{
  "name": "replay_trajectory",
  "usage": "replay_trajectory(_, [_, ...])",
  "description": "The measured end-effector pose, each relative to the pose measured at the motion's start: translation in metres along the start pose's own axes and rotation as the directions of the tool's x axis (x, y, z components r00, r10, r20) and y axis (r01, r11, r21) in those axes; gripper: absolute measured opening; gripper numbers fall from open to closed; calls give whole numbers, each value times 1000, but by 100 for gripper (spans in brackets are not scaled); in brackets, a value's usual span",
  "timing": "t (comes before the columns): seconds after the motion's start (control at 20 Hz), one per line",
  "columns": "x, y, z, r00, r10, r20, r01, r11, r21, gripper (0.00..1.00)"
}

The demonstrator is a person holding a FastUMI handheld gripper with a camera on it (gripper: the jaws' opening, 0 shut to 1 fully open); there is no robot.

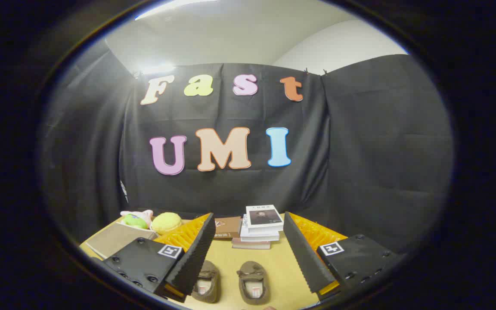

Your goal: Open the storage box then place both shoes into the box .Put the left shoe in first, then the right shoe, with the right side of both shoes facing outward in a uniform manner.

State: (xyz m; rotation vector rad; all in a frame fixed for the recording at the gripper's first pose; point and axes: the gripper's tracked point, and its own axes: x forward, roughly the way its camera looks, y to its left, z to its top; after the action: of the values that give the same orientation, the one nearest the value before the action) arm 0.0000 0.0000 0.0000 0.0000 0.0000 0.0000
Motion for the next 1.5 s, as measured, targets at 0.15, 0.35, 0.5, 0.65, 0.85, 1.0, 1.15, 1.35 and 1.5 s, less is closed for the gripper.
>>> replay_trajectory(0.15, [2, 14, -4, 1000, 13, -16, -13, 1000, -1, 100])
replay_trajectory(0.35, [4, 33, -4, 999, 32, -24, -31, 999, 17, 100])
replay_trajectory(0.5, [4, 39, -7, 999, 26, -31, -26, 1000, 7, 100])
replay_trajectory(0.65, [2, 49, -10, 999, 30, -37, -30, 1000, 10, 100])
replay_trajectory(0.85, [3, 60, -12, 998, 37, -42, -37, 999, 4, 99])
replay_trajectory(1.0, [2, 69, -18, 998, 48, -51, -48, 999, 5, 99])
replay_trajectory(1.15, [7, 81, -27, 994, 73, -80, -71, 997, 37, 99])
replay_trajectory(1.35, [17, 102, -44, 982, 129, -141, -115, 988, 103, 100])
replay_trajectory(1.5, [24, 123, -64, 960, 191, -207, -154, 972, 180, 100])
